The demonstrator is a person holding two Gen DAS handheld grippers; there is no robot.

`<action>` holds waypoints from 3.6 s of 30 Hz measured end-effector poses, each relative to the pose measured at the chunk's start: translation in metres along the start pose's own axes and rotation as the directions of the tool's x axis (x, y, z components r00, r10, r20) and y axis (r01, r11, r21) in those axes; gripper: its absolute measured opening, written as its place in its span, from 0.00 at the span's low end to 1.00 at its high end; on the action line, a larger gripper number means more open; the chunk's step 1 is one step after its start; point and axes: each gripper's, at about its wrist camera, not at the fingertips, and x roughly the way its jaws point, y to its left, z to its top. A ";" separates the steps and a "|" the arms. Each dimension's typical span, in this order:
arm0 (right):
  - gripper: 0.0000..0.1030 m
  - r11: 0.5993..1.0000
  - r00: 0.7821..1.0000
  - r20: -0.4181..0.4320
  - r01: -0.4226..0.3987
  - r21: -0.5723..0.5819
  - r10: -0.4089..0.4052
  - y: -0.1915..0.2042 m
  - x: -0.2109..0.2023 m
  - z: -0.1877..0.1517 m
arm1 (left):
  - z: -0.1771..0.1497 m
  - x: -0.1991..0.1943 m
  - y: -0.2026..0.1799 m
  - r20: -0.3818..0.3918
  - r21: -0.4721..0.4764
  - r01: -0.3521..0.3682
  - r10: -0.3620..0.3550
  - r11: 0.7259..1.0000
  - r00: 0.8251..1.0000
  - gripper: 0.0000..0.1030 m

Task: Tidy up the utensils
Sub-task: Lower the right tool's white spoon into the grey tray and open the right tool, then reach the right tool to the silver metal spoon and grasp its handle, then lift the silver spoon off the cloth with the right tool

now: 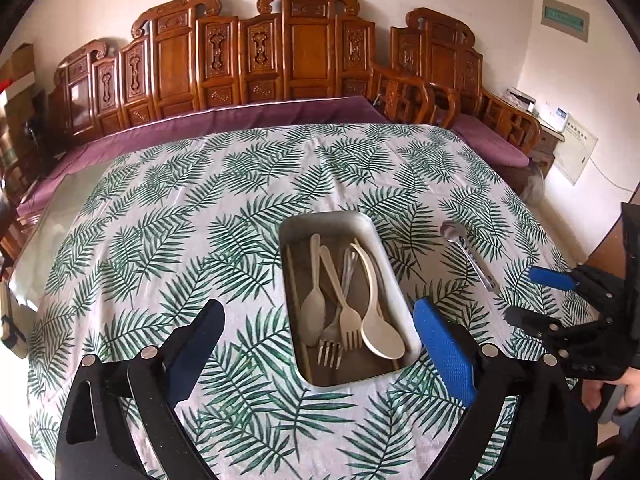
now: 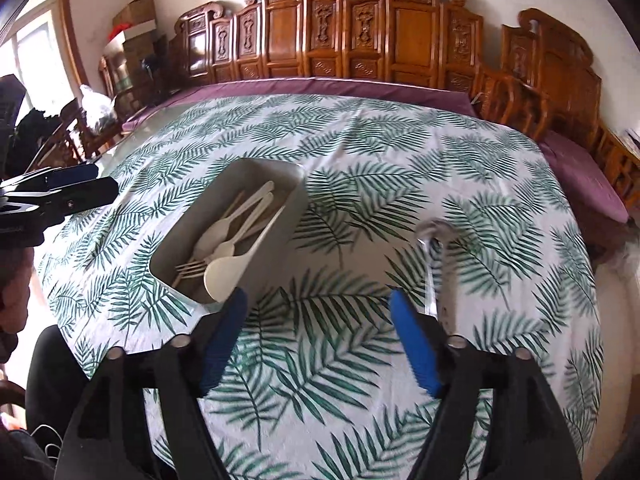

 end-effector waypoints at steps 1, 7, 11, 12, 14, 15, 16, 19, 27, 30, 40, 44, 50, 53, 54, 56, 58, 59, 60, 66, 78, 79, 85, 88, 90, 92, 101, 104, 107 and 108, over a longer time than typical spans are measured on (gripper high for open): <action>0.90 1.000 1.000 0.004 0.005 0.005 -0.005 -0.002 -0.002 -0.001 | 0.000 0.001 -0.004 -0.003 0.005 0.001 -0.001 1.000 1.000 0.92; 0.97 0.998 0.999 0.007 0.051 0.035 -0.051 -0.027 -0.013 -0.013 | -0.002 0.010 -0.026 -0.025 0.030 0.025 -0.024 0.999 0.999 0.92; 0.97 0.995 0.998 0.012 0.058 0.075 -0.059 -0.047 -0.015 -0.016 | -0.003 0.019 -0.043 -0.047 0.055 0.049 -0.046 0.997 0.998 0.92; 0.97 0.995 0.998 0.013 0.058 0.081 -0.059 -0.051 -0.016 -0.017 | -0.003 0.022 -0.048 -0.052 0.064 0.054 -0.050 0.997 0.997 0.92; 0.97 0.995 0.998 0.013 0.063 0.083 -0.065 -0.061 -0.015 -0.018 | -0.002 0.026 -0.056 -0.062 0.075 0.061 -0.056 0.995 0.997 0.92; 0.97 0.994 0.998 0.010 0.067 0.084 -0.068 -0.065 -0.014 -0.019 | -0.001 0.028 -0.060 -0.065 0.078 0.065 -0.060 0.995 0.996 0.92; 0.97 0.994 0.998 0.004 0.067 0.084 -0.067 -0.070 -0.011 -0.019 | 0.000 0.031 -0.064 -0.069 0.081 0.072 -0.067 0.994 0.995 0.92; 0.91 0.994 0.998 -0.016 0.069 0.087 -0.068 -0.084 -0.003 -0.018 | 0.003 0.038 -0.075 -0.080 0.091 0.087 -0.080 0.992 0.994 0.92; 0.53 0.989 0.994 -0.099 0.050 0.141 -0.036 -0.126 0.047 -0.004 | 0.012 0.061 -0.108 -0.106 0.124 0.118 -0.105 0.985 0.989 0.92; 0.44 0.991 0.991 -0.133 0.042 0.125 -0.025 -0.132 0.073 0.005 | 0.014 0.070 -0.117 -0.118 0.142 0.108 -0.092 0.984 0.989 0.92; 0.22 0.997 0.976 -0.219 0.026 0.074 -0.010 -0.140 0.136 0.026 | 0.014 0.093 -0.126 -0.154 0.132 0.094 -0.074 0.987 0.985 0.92; 0.20 0.998 0.973 -0.232 0.030 0.053 -0.017 -0.139 0.147 0.032 | 0.012 0.101 -0.130 -0.170 0.137 0.090 -0.066 0.986 0.983 0.92; 0.13 0.999 0.971 -0.237 0.046 0.014 -0.041 -0.141 0.153 0.037 | 0.011 0.109 -0.137 -0.186 0.144 0.089 -0.062 0.986 0.981 0.92; 0.08 0.998 0.969 -0.240 0.059 0.008 -0.055 -0.144 0.151 0.035 | 0.012 0.115 -0.141 -0.193 0.152 0.087 -0.057 0.984 0.980 0.92; 0.08 0.998 0.968 -0.245 0.059 0.021 -0.052 -0.147 0.150 0.033 | 0.013 0.117 -0.143 -0.194 0.155 0.087 -0.056 0.984 0.979 0.92; 0.07 0.996 0.965 -0.254 0.071 0.046 -0.057 -0.154 0.144 0.028 | 0.013 0.121 -0.145 -0.197 0.157 0.088 -0.056 0.984 0.979 0.92; 0.07 0.995 0.965 -0.252 0.085 0.061 -0.067 -0.159 0.138 0.021 | 0.013 0.126 -0.149 -0.202 0.159 0.091 -0.058 0.983 0.978 0.92; 0.07 0.994 0.966 -0.250 0.084 0.070 -0.064 -0.162 0.135 0.017 | 0.013 0.128 -0.151 -0.205 0.162 0.091 -0.057 0.983 0.977 0.92; 0.07 0.993 0.967 -0.248 0.086 0.080 -0.064 -0.165 0.131 0.013 | 0.013 0.132 -0.155 -0.209 0.168 0.091 -0.055 0.982 0.976 0.92; 0.07 0.985 0.971 -0.228 0.105 0.140 -0.071 -0.186 0.109 -0.010 | 0.016 0.149 -0.170 -0.221 0.189 0.093 -0.050 0.978 0.974 0.92; 0.07 0.972 0.986 -0.168 0.054 0.227 -0.016 -0.204 0.098 -0.027 | 0.039 0.189 -0.190 -0.247 0.157 0.123 -0.082 0.980 0.966 0.76; 0.07 0.972 0.986 -0.166 0.049 0.231 -0.010 -0.204 0.098 -0.027 | 0.040 0.193 -0.191 -0.258 0.151 0.128 -0.086 0.980 0.962 0.70; 0.07 0.972 0.988 -0.153 0.042 0.231 -0.006 -0.204 0.098 -0.027 | 0.047 0.215 -0.197 -0.298 0.112 0.155 -0.116 0.982 0.947 0.55; 0.07 0.969 0.989 -0.147 0.035 0.245 0.001 -0.206 0.098 -0.029 | 0.050 0.219 -0.200 -0.308 0.087 0.176 -0.142 0.980 0.941 0.52; 0.07 0.969 0.990 -0.144 0.039 0.244 -0.004 -0.205 0.098 -0.029 | 0.053 0.223 -0.202 -0.316 0.062 0.195 -0.166 0.979 0.934 0.48; 0.07 0.972 0.990 -0.143 0.049 0.229 -0.016 -0.203 0.098 -0.030 | 0.055 0.231 -0.202 -0.339 0.028 0.204 -0.183 0.979 0.923 0.38; 0.07 0.977 0.990 -0.135 0.056 0.203 -0.029 -0.201 0.098 -0.030 | 0.055 0.253 -0.208 -0.379 -0.017 0.185 -0.178 0.983 0.908 0.23; 0.07 0.980 0.990 -0.132 0.069 0.188 -0.044 -0.198 0.097 -0.031 | 0.055 0.254 -0.209 -0.374 -0.007 0.168 -0.159 0.986 0.914 0.16; 0.07 0.981 0.990 -0.131 0.081 0.174 -0.059 -0.195 0.098 -0.031 | 0.056 0.255 -0.208 -0.373 -0.003 0.164 -0.153 0.986 0.915 0.04; 0.07 0.982 0.989 -0.131 0.087 0.166 -0.066 -0.194 0.098 -0.030 | 0.056 0.255 -0.208 -0.372 -0.001 0.161 -0.150 0.987 0.916 0.01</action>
